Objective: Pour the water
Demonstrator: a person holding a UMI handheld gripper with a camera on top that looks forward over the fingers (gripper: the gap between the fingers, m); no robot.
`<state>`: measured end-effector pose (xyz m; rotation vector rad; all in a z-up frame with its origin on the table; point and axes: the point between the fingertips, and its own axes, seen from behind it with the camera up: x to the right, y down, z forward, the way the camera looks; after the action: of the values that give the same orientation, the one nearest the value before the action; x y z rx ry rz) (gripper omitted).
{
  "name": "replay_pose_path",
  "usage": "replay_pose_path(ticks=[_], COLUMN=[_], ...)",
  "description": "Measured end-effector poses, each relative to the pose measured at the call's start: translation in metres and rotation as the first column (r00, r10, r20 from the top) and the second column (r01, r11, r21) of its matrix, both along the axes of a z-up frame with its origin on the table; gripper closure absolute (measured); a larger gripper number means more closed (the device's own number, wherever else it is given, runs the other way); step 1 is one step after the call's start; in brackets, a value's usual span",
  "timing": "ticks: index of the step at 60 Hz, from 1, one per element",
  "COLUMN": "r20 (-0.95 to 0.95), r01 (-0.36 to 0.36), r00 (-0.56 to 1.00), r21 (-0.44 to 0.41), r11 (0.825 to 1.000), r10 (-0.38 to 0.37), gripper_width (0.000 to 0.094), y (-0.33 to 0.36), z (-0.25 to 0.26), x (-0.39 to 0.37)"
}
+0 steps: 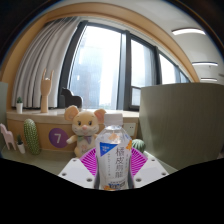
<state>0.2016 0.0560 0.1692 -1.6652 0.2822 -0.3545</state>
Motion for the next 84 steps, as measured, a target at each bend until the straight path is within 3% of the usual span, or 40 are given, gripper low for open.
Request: replay_pose_path(ticks=[11, 13, 22, 33, 40, 47, 60, 69, 84], r20=[0.007, 0.016, -0.017, -0.087, -0.117, -0.123, -0.078, -0.058, -0.083], r01=[0.006, 0.007, 0.009, 0.008, -0.033, -0.093, -0.082, -0.189, -0.378], r00=[1.0, 1.0, 1.0, 0.996, 0.993, 0.989, 0.994, 0.981, 0.925], r21=[-0.054, -0.012, 0.027, 0.067, 0.014, -0.05, -0.115, -0.139, -0.148], r11=[0.999, 1.0, 1.0, 0.998, 0.999, 0.994, 0.99, 0.972, 0.914], r10=[-0.005, -0.006, -0.009, -0.002, 0.035, 0.086, 0.074, 0.182, 0.37], gripper_width=[0.055, 0.0547, 0.0545, 0.0417, 0.0113, 0.011, 0.0111, 0.0106, 0.0106], y=[0.007, 0.008, 0.0, -0.006, -0.013, -0.031, -0.102, -0.141, -0.183], z=[-0.051, -0.044, -0.044, -0.045, -0.058, -0.072, -0.081, -0.074, -0.047], x=[0.01, 0.011, 0.015, 0.021, 0.01, -0.008, -0.051, -0.118, -0.227])
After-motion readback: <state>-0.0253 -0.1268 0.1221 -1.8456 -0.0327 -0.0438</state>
